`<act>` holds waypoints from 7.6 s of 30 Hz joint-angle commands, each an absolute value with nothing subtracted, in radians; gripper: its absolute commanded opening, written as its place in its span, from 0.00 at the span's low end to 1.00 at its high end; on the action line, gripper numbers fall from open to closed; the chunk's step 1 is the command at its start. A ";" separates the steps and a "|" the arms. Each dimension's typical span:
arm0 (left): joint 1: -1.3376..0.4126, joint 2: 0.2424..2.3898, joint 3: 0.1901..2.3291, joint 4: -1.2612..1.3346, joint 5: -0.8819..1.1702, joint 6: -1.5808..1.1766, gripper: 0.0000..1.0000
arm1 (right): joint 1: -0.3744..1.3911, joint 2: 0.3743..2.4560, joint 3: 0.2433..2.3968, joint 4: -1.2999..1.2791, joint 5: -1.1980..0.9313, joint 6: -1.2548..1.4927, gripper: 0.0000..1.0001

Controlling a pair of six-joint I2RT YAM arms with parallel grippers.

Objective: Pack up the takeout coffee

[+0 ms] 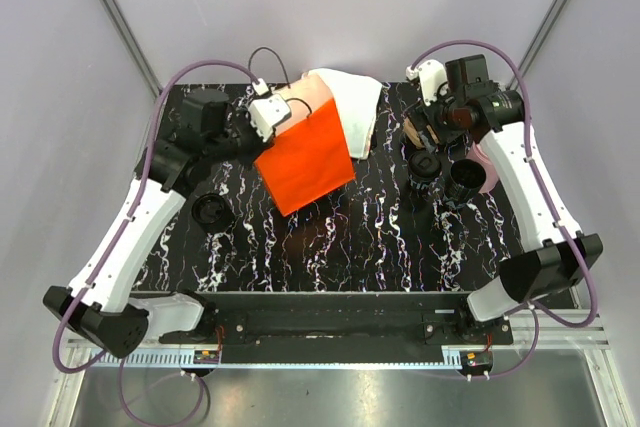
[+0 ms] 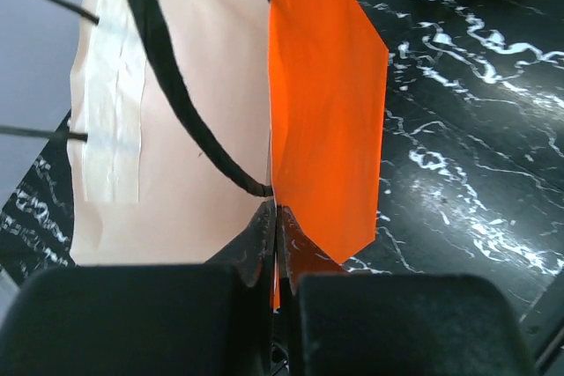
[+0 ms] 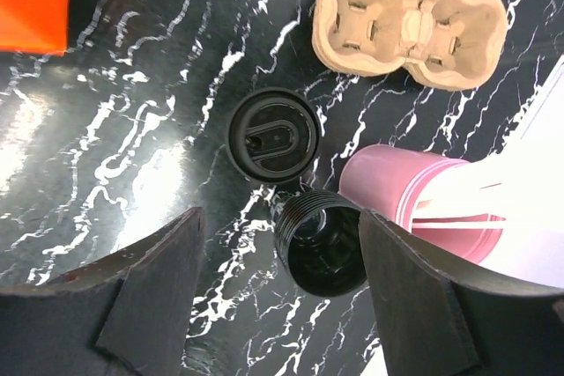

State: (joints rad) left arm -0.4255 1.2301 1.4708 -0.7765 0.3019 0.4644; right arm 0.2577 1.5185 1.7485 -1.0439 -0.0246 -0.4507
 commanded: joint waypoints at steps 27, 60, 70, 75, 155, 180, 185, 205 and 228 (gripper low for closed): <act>-0.756 1.235 1.371 -0.698 0.158 0.347 0.02 | 0.204 1.698 1.551 -0.931 -0.183 -0.597 0.59; -0.792 1.338 1.486 -0.673 0.095 0.127 0.13 | 0.212 1.781 1.522 -0.893 -0.155 -0.561 0.35; -0.792 1.310 1.509 -0.673 0.080 0.140 0.36 | 0.213 1.786 1.508 -0.894 -0.152 -0.565 0.24; -0.785 1.261 1.503 -0.670 0.029 0.153 0.40 | 0.213 1.779 1.511 -0.893 -0.149 -0.561 0.10; -0.374 1.273 1.419 -0.382 0.215 0.140 0.77 | 0.666 2.105 2.550 -1.371 -0.336 -0.382 0.00; -0.397 1.348 1.410 -0.307 0.239 0.084 0.77 | 0.569 2.003 2.516 -1.391 -0.607 -0.388 0.00; -0.400 1.350 1.411 -0.307 0.230 0.087 0.77 | 0.566 2.106 2.614 -1.436 -0.647 -0.374 0.00; -0.420 1.379 1.401 -0.259 0.109 0.077 0.68 | 0.572 2.164 2.531 -1.407 -0.444 -0.321 0.00; -0.420 1.454 1.420 -0.255 -0.029 0.043 0.36 | 0.601 2.148 2.454 -1.348 -0.250 -0.321 0.00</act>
